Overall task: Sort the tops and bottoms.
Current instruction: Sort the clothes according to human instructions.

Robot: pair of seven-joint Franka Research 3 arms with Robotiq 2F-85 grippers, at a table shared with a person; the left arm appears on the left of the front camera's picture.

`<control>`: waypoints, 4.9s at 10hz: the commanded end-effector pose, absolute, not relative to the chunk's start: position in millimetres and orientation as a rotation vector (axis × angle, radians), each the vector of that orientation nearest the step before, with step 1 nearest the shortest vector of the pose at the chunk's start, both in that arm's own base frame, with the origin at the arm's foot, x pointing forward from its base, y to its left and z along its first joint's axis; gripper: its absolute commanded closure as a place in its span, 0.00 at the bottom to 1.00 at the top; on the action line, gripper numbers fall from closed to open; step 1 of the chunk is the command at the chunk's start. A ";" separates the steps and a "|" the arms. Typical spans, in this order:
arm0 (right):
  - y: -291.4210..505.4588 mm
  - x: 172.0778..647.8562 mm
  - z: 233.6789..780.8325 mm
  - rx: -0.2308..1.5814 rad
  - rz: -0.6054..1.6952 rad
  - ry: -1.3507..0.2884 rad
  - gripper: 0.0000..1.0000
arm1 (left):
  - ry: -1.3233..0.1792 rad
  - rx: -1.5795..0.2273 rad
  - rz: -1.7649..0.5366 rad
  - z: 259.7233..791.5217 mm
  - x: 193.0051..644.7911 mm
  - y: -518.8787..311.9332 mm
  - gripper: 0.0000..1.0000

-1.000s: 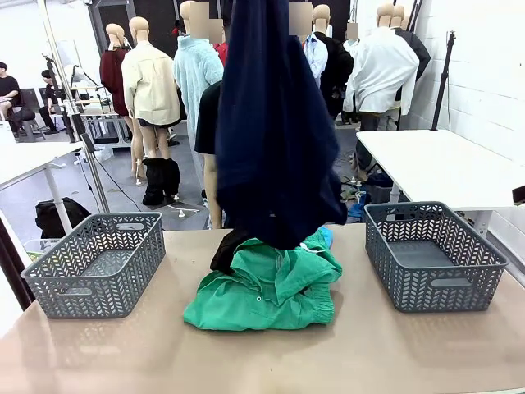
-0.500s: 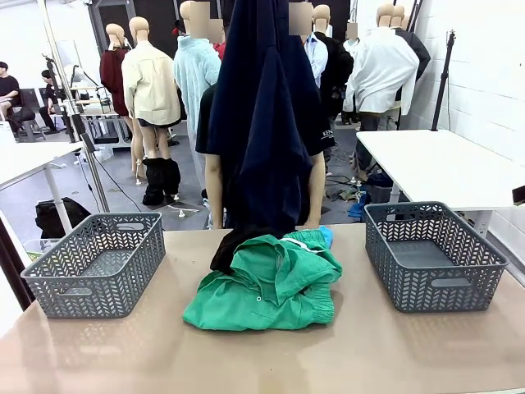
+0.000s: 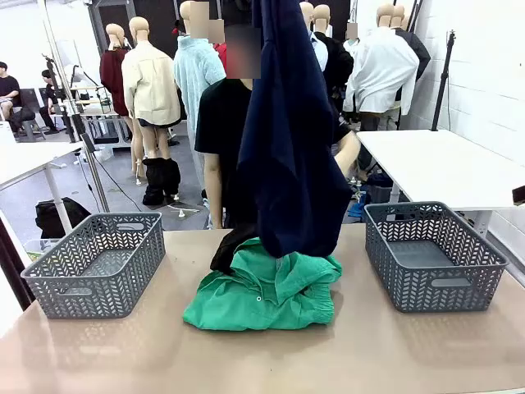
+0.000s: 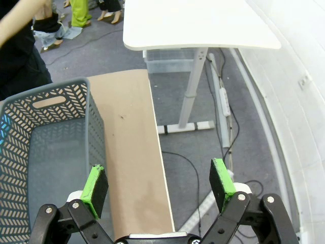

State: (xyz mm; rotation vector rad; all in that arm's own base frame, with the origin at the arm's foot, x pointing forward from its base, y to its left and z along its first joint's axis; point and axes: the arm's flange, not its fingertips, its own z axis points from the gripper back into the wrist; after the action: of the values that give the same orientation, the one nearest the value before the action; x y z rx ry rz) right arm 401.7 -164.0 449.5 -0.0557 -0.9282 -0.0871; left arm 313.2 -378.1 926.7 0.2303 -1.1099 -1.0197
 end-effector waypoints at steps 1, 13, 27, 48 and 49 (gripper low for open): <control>-162.7 400.7 451.2 -0.061 -0.084 -0.924 0.00 | -1.116 0.234 -1.014 929.8 311.4 -374.9 1.00; -162.7 400.7 451.2 -0.061 -0.084 -0.924 0.00 | -1.116 0.234 -1.014 929.8 311.4 -374.9 1.00; -162.7 400.7 451.2 -0.061 -0.084 -0.924 0.00 | -1.328 0.066 -1.100 911.0 379.5 -579.5 1.00; -162.7 400.7 451.2 -0.061 -0.084 -0.924 0.00 | -1.390 0.009 -1.132 711.9 417.7 -642.7 1.00; -162.7 400.7 451.2 -0.061 -0.084 -0.924 0.00 | -1.390 0.009 -1.132 711.9 417.7 -642.7 1.00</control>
State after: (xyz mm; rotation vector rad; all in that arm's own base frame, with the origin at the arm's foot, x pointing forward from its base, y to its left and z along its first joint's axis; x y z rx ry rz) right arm 401.7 -163.6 449.9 -0.0570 -0.9283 -0.0858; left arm 419.3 -643.4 709.6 0.0211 -1.3799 -1.1527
